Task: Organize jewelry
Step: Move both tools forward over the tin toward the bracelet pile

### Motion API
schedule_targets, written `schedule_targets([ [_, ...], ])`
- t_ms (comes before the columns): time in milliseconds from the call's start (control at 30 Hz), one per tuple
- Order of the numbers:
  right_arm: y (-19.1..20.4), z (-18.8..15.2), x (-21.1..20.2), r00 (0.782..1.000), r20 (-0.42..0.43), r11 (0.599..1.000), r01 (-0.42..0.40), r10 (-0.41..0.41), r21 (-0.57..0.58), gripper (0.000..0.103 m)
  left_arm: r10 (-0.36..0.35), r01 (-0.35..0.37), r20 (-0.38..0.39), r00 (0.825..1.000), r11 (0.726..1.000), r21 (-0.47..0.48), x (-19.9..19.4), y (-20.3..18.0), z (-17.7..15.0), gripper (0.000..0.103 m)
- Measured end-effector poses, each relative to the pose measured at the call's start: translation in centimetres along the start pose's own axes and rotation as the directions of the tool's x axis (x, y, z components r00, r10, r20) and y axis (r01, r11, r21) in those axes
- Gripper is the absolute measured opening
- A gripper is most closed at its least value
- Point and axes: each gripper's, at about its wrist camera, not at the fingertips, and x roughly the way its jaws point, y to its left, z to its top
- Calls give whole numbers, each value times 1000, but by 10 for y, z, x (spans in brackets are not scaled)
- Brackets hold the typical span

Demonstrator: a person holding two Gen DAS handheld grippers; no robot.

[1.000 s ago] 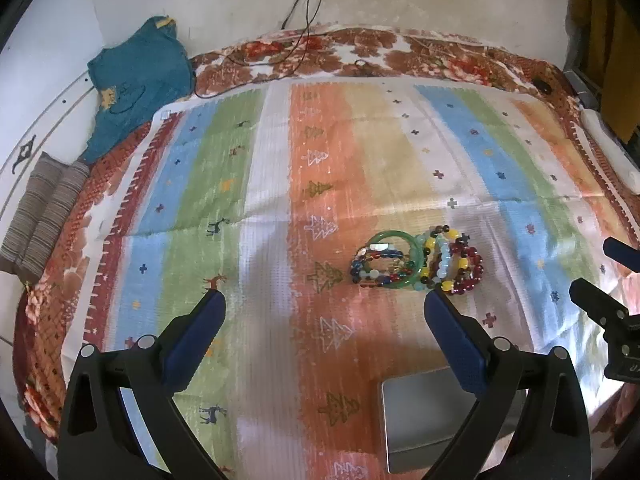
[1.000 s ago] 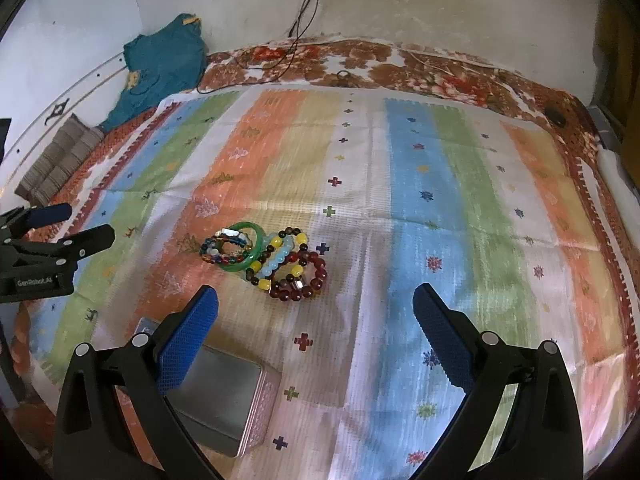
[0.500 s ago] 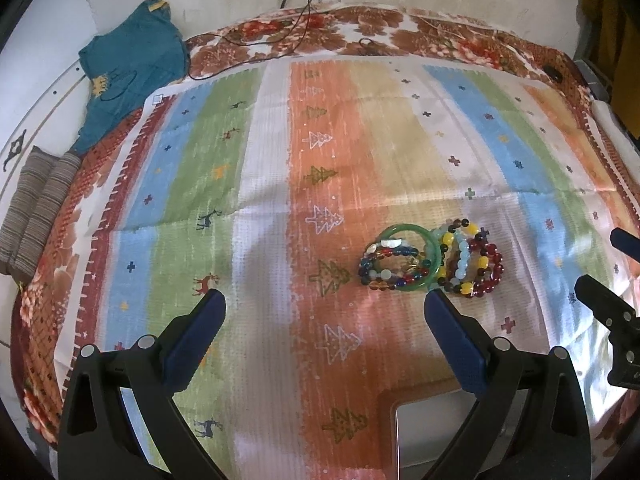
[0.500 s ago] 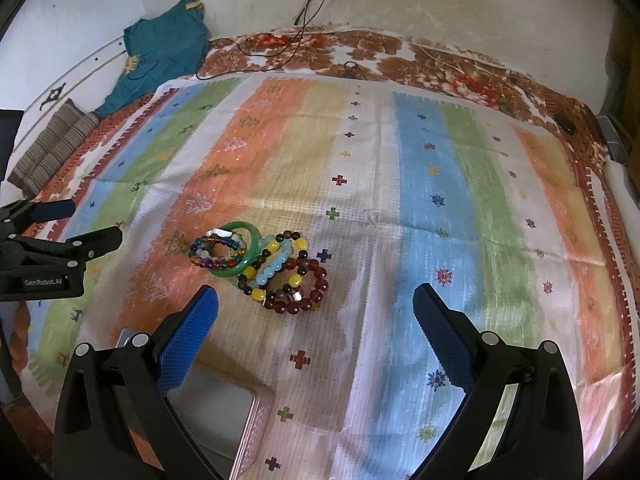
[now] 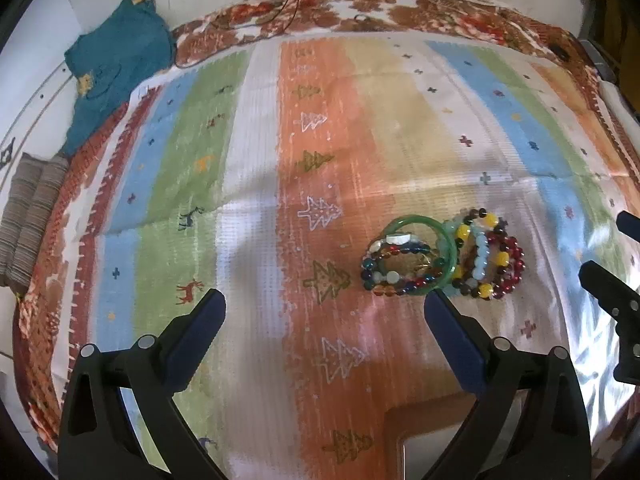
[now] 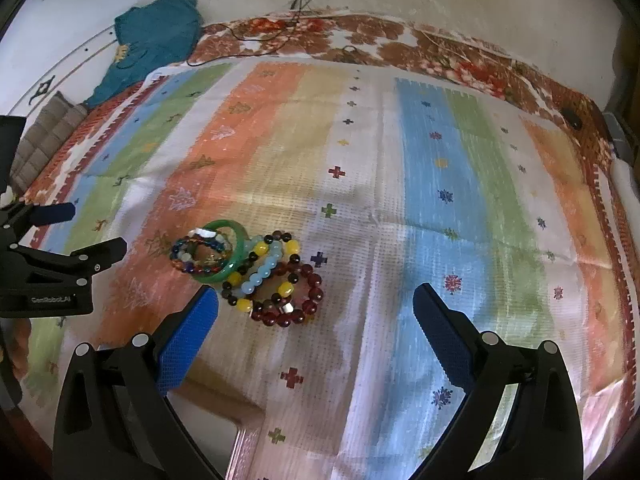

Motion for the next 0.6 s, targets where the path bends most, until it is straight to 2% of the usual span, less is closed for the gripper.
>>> schedule_targets([
  [400,0,3,31,998,-51,999,21,-23,-25,99,-61,56,-66,996,996,-69,42,10,4,97],
  [600,1,7,44,997,-74,999,33,-36,-37,99,-61,55,-84,995,996,-70,54,10,10,96],
])
